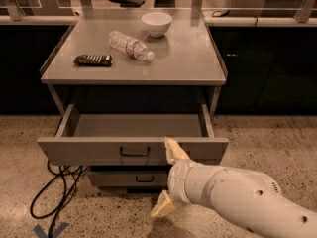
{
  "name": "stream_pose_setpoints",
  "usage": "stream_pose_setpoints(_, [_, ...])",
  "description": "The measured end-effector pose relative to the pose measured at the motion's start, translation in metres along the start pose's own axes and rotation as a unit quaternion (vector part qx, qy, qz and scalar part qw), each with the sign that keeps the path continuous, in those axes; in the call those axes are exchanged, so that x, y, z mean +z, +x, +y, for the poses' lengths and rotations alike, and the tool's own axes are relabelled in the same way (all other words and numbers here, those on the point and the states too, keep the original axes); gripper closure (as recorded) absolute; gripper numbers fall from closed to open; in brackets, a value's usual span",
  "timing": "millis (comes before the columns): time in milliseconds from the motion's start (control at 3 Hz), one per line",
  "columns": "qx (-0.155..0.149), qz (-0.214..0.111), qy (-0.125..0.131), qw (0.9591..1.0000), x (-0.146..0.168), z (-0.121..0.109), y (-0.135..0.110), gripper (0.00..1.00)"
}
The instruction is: Open top drawer
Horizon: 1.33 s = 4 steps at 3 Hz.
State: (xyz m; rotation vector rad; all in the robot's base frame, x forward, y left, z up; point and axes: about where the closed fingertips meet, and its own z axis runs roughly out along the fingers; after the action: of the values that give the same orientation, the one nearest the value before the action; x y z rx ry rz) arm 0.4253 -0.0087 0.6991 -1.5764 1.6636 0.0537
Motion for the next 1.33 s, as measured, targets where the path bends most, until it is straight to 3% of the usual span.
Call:
stream_pose_setpoints(333, [0.007, 0.011, 0.014, 0.9998, -0.005, -0.018, 0.015, 0.0])
stream_pose_setpoints(1000, [0.019, 0.05, 0.051, 0.9973, -0.029, -0.092, 0.048, 0.0])
stream_pose_setpoints(1333, [0.034, 0.069, 0.021, 0.9968, -0.02, -0.123, 0.064, 0.0])
